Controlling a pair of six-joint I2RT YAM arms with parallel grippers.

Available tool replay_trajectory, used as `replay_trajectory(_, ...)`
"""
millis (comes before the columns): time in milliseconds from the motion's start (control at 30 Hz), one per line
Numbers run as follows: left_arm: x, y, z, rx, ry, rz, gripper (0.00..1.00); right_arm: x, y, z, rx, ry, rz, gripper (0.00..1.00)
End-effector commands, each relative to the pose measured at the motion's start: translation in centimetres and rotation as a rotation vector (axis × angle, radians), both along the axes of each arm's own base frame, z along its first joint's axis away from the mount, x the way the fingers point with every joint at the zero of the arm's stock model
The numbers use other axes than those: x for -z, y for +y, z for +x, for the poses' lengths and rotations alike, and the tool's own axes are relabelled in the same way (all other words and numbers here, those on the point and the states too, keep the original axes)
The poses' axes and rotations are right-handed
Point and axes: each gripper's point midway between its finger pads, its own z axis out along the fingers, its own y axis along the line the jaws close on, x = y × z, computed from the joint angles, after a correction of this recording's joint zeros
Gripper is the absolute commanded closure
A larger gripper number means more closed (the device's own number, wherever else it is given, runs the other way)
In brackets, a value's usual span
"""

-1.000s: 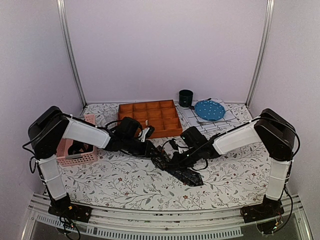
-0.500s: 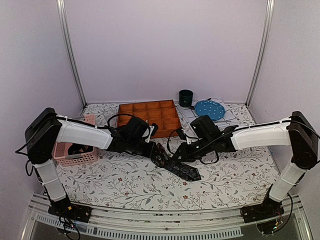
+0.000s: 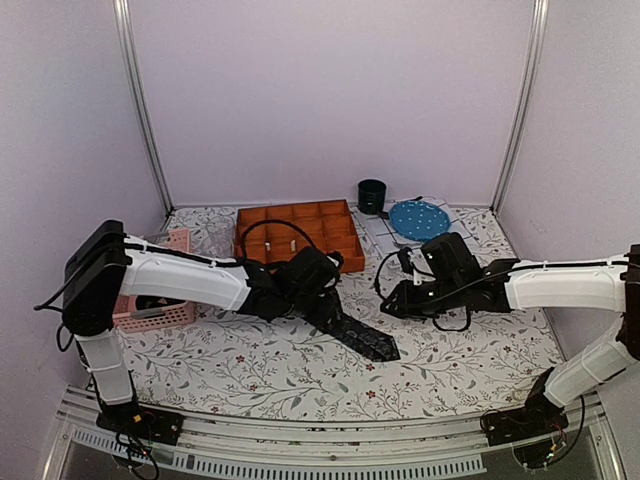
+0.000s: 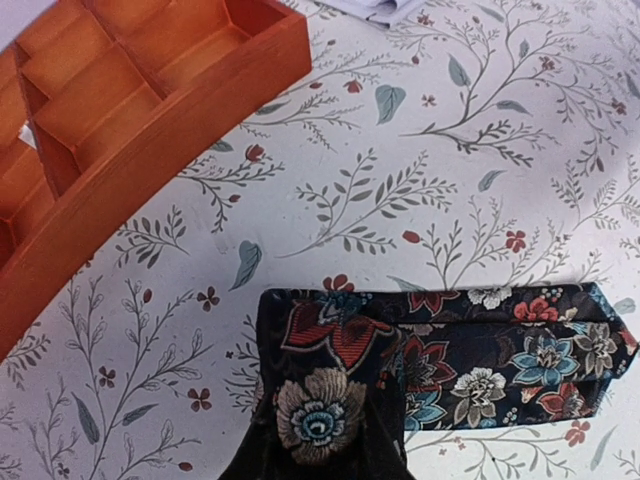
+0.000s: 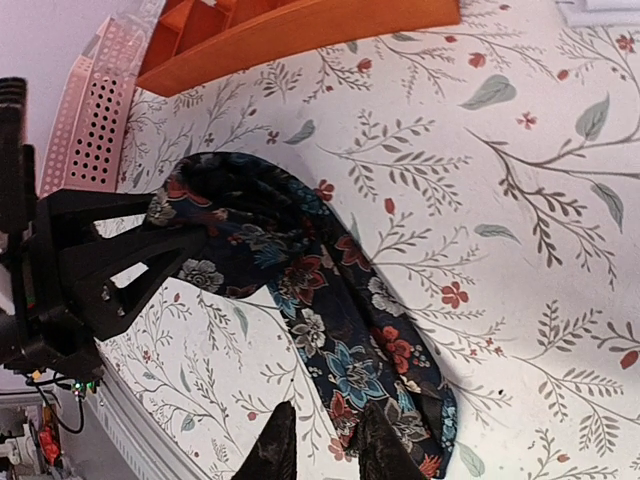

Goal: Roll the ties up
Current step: Roll the tie at the center of the board.

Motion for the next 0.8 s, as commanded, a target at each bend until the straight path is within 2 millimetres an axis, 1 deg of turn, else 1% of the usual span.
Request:
replay_trajectory(0,0.2,0.3,0.1,-0.021,-0.101,0.158,0.9,-1.5,-1.2,0.4,0.07,-0.04,0.048,0.79)
replay_trajectory(100,0.4,-0.5,-0.3,-0.01,-0.142,0.213,0.9,-0.7,-1.6,0.3,0.081,-0.024,0.046,0.78)
replay_trajectory(133,1.4,-0.6,-0.5,-0.004,-0.145,0.248,0.9,-0.4,-1.8,0.3,0.086,-0.021,0.044,0.78)
replay_trajectory(167,1.8,-0.9,-0.7,0.001,-0.155,0.271,0.9,-0.3,-1.9,0.2,0.087,-0.019,0.045,0.78)
replay_trajectory(300,2.6,-1.8,-1.4,0.019,-0.197,0.34,0.9,0.3,-2.3,0.1,0.094,-0.008,0.044,0.78)
replay_trajectory(367,2.7,-2.4,-1.8,0.034,-0.209,0.352,0.88,0.5,-2.3,0.0,0.095,-0.004,0.043,0.78)
replay_trajectory(433,2.9,-3.2,-2.4,0.061,-0.208,0.349,0.84,0.7,-2.4,0.1,0.099,-0.001,0.041,0.78)
replay_trajectory(467,2.9,-3.5,-2.6,0.071,-0.207,0.346,0.8,0.8,-2.5,0.1,0.1,0.002,0.04,0.78)
replay_trajectory(500,2.9,-4.0,-2.9,0.086,-0.202,0.337,0.75,0.8,-2.5,0.1,0.099,0.001,0.041,0.78)
replay_trajectory(667,2.9,-6.2,-4.4,0.173,-0.128,0.245,0.43,1.2,-2.5,0.1,0.101,0.01,0.045,0.78)
replay_trajectory(767,2.9,-7.1,-5.3,0.199,-0.078,0.192,0.34,1.3,-2.6,0.1,0.104,0.014,0.048,0.78)
